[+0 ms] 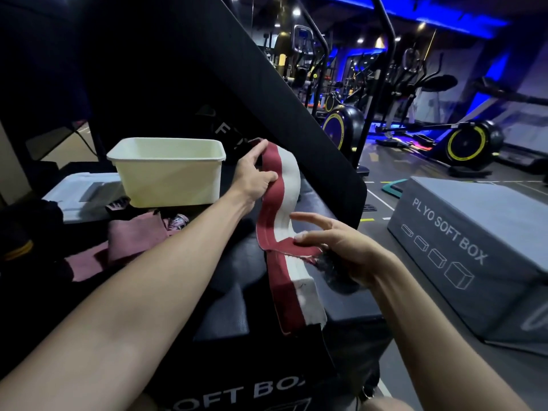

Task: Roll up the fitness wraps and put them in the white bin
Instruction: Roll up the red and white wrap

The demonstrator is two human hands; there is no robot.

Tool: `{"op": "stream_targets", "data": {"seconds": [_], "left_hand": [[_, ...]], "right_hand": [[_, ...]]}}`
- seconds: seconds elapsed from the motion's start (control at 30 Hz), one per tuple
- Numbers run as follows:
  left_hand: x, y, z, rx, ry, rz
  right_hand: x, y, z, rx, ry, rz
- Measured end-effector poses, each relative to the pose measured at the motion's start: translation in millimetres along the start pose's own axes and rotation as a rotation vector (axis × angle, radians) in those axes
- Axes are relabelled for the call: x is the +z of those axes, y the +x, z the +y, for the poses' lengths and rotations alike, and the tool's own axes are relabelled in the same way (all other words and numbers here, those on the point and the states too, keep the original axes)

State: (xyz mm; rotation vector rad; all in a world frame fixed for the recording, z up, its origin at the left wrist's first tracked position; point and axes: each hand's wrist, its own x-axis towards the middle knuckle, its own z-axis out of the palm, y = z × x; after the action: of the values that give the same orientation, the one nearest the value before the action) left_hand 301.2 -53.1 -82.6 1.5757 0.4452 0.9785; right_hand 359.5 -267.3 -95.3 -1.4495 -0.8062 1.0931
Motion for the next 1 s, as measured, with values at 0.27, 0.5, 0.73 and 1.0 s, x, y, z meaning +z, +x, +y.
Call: {"op": "stream_targets", "data": {"seconds": [0.27, 0.5, 0.73, 1.0], "left_hand": [[8.8, 2.3, -41.7, -0.083, 0.051, -0.076], [0.0, -8.6, -108.7, -0.31, 0.37, -0.242], [-4.9, 9.6, -120.5, -0.341, 0.373, -0.358], [-6.8, 19.0, -140.4, -0.382, 0.231, -0.308]], "right_hand": [[-12.6, -10.0, 28.6, 0.131, -0.181, -0.161], [-22.0, 2.4, 22.5, 0.274, -0.573, -0.129], [-41.3, 77.5, -9.0, 0.326, -0.794, 0.015], [-53.4, 209.2, 4.5, 0.071, -0.894, 0.304]]}}
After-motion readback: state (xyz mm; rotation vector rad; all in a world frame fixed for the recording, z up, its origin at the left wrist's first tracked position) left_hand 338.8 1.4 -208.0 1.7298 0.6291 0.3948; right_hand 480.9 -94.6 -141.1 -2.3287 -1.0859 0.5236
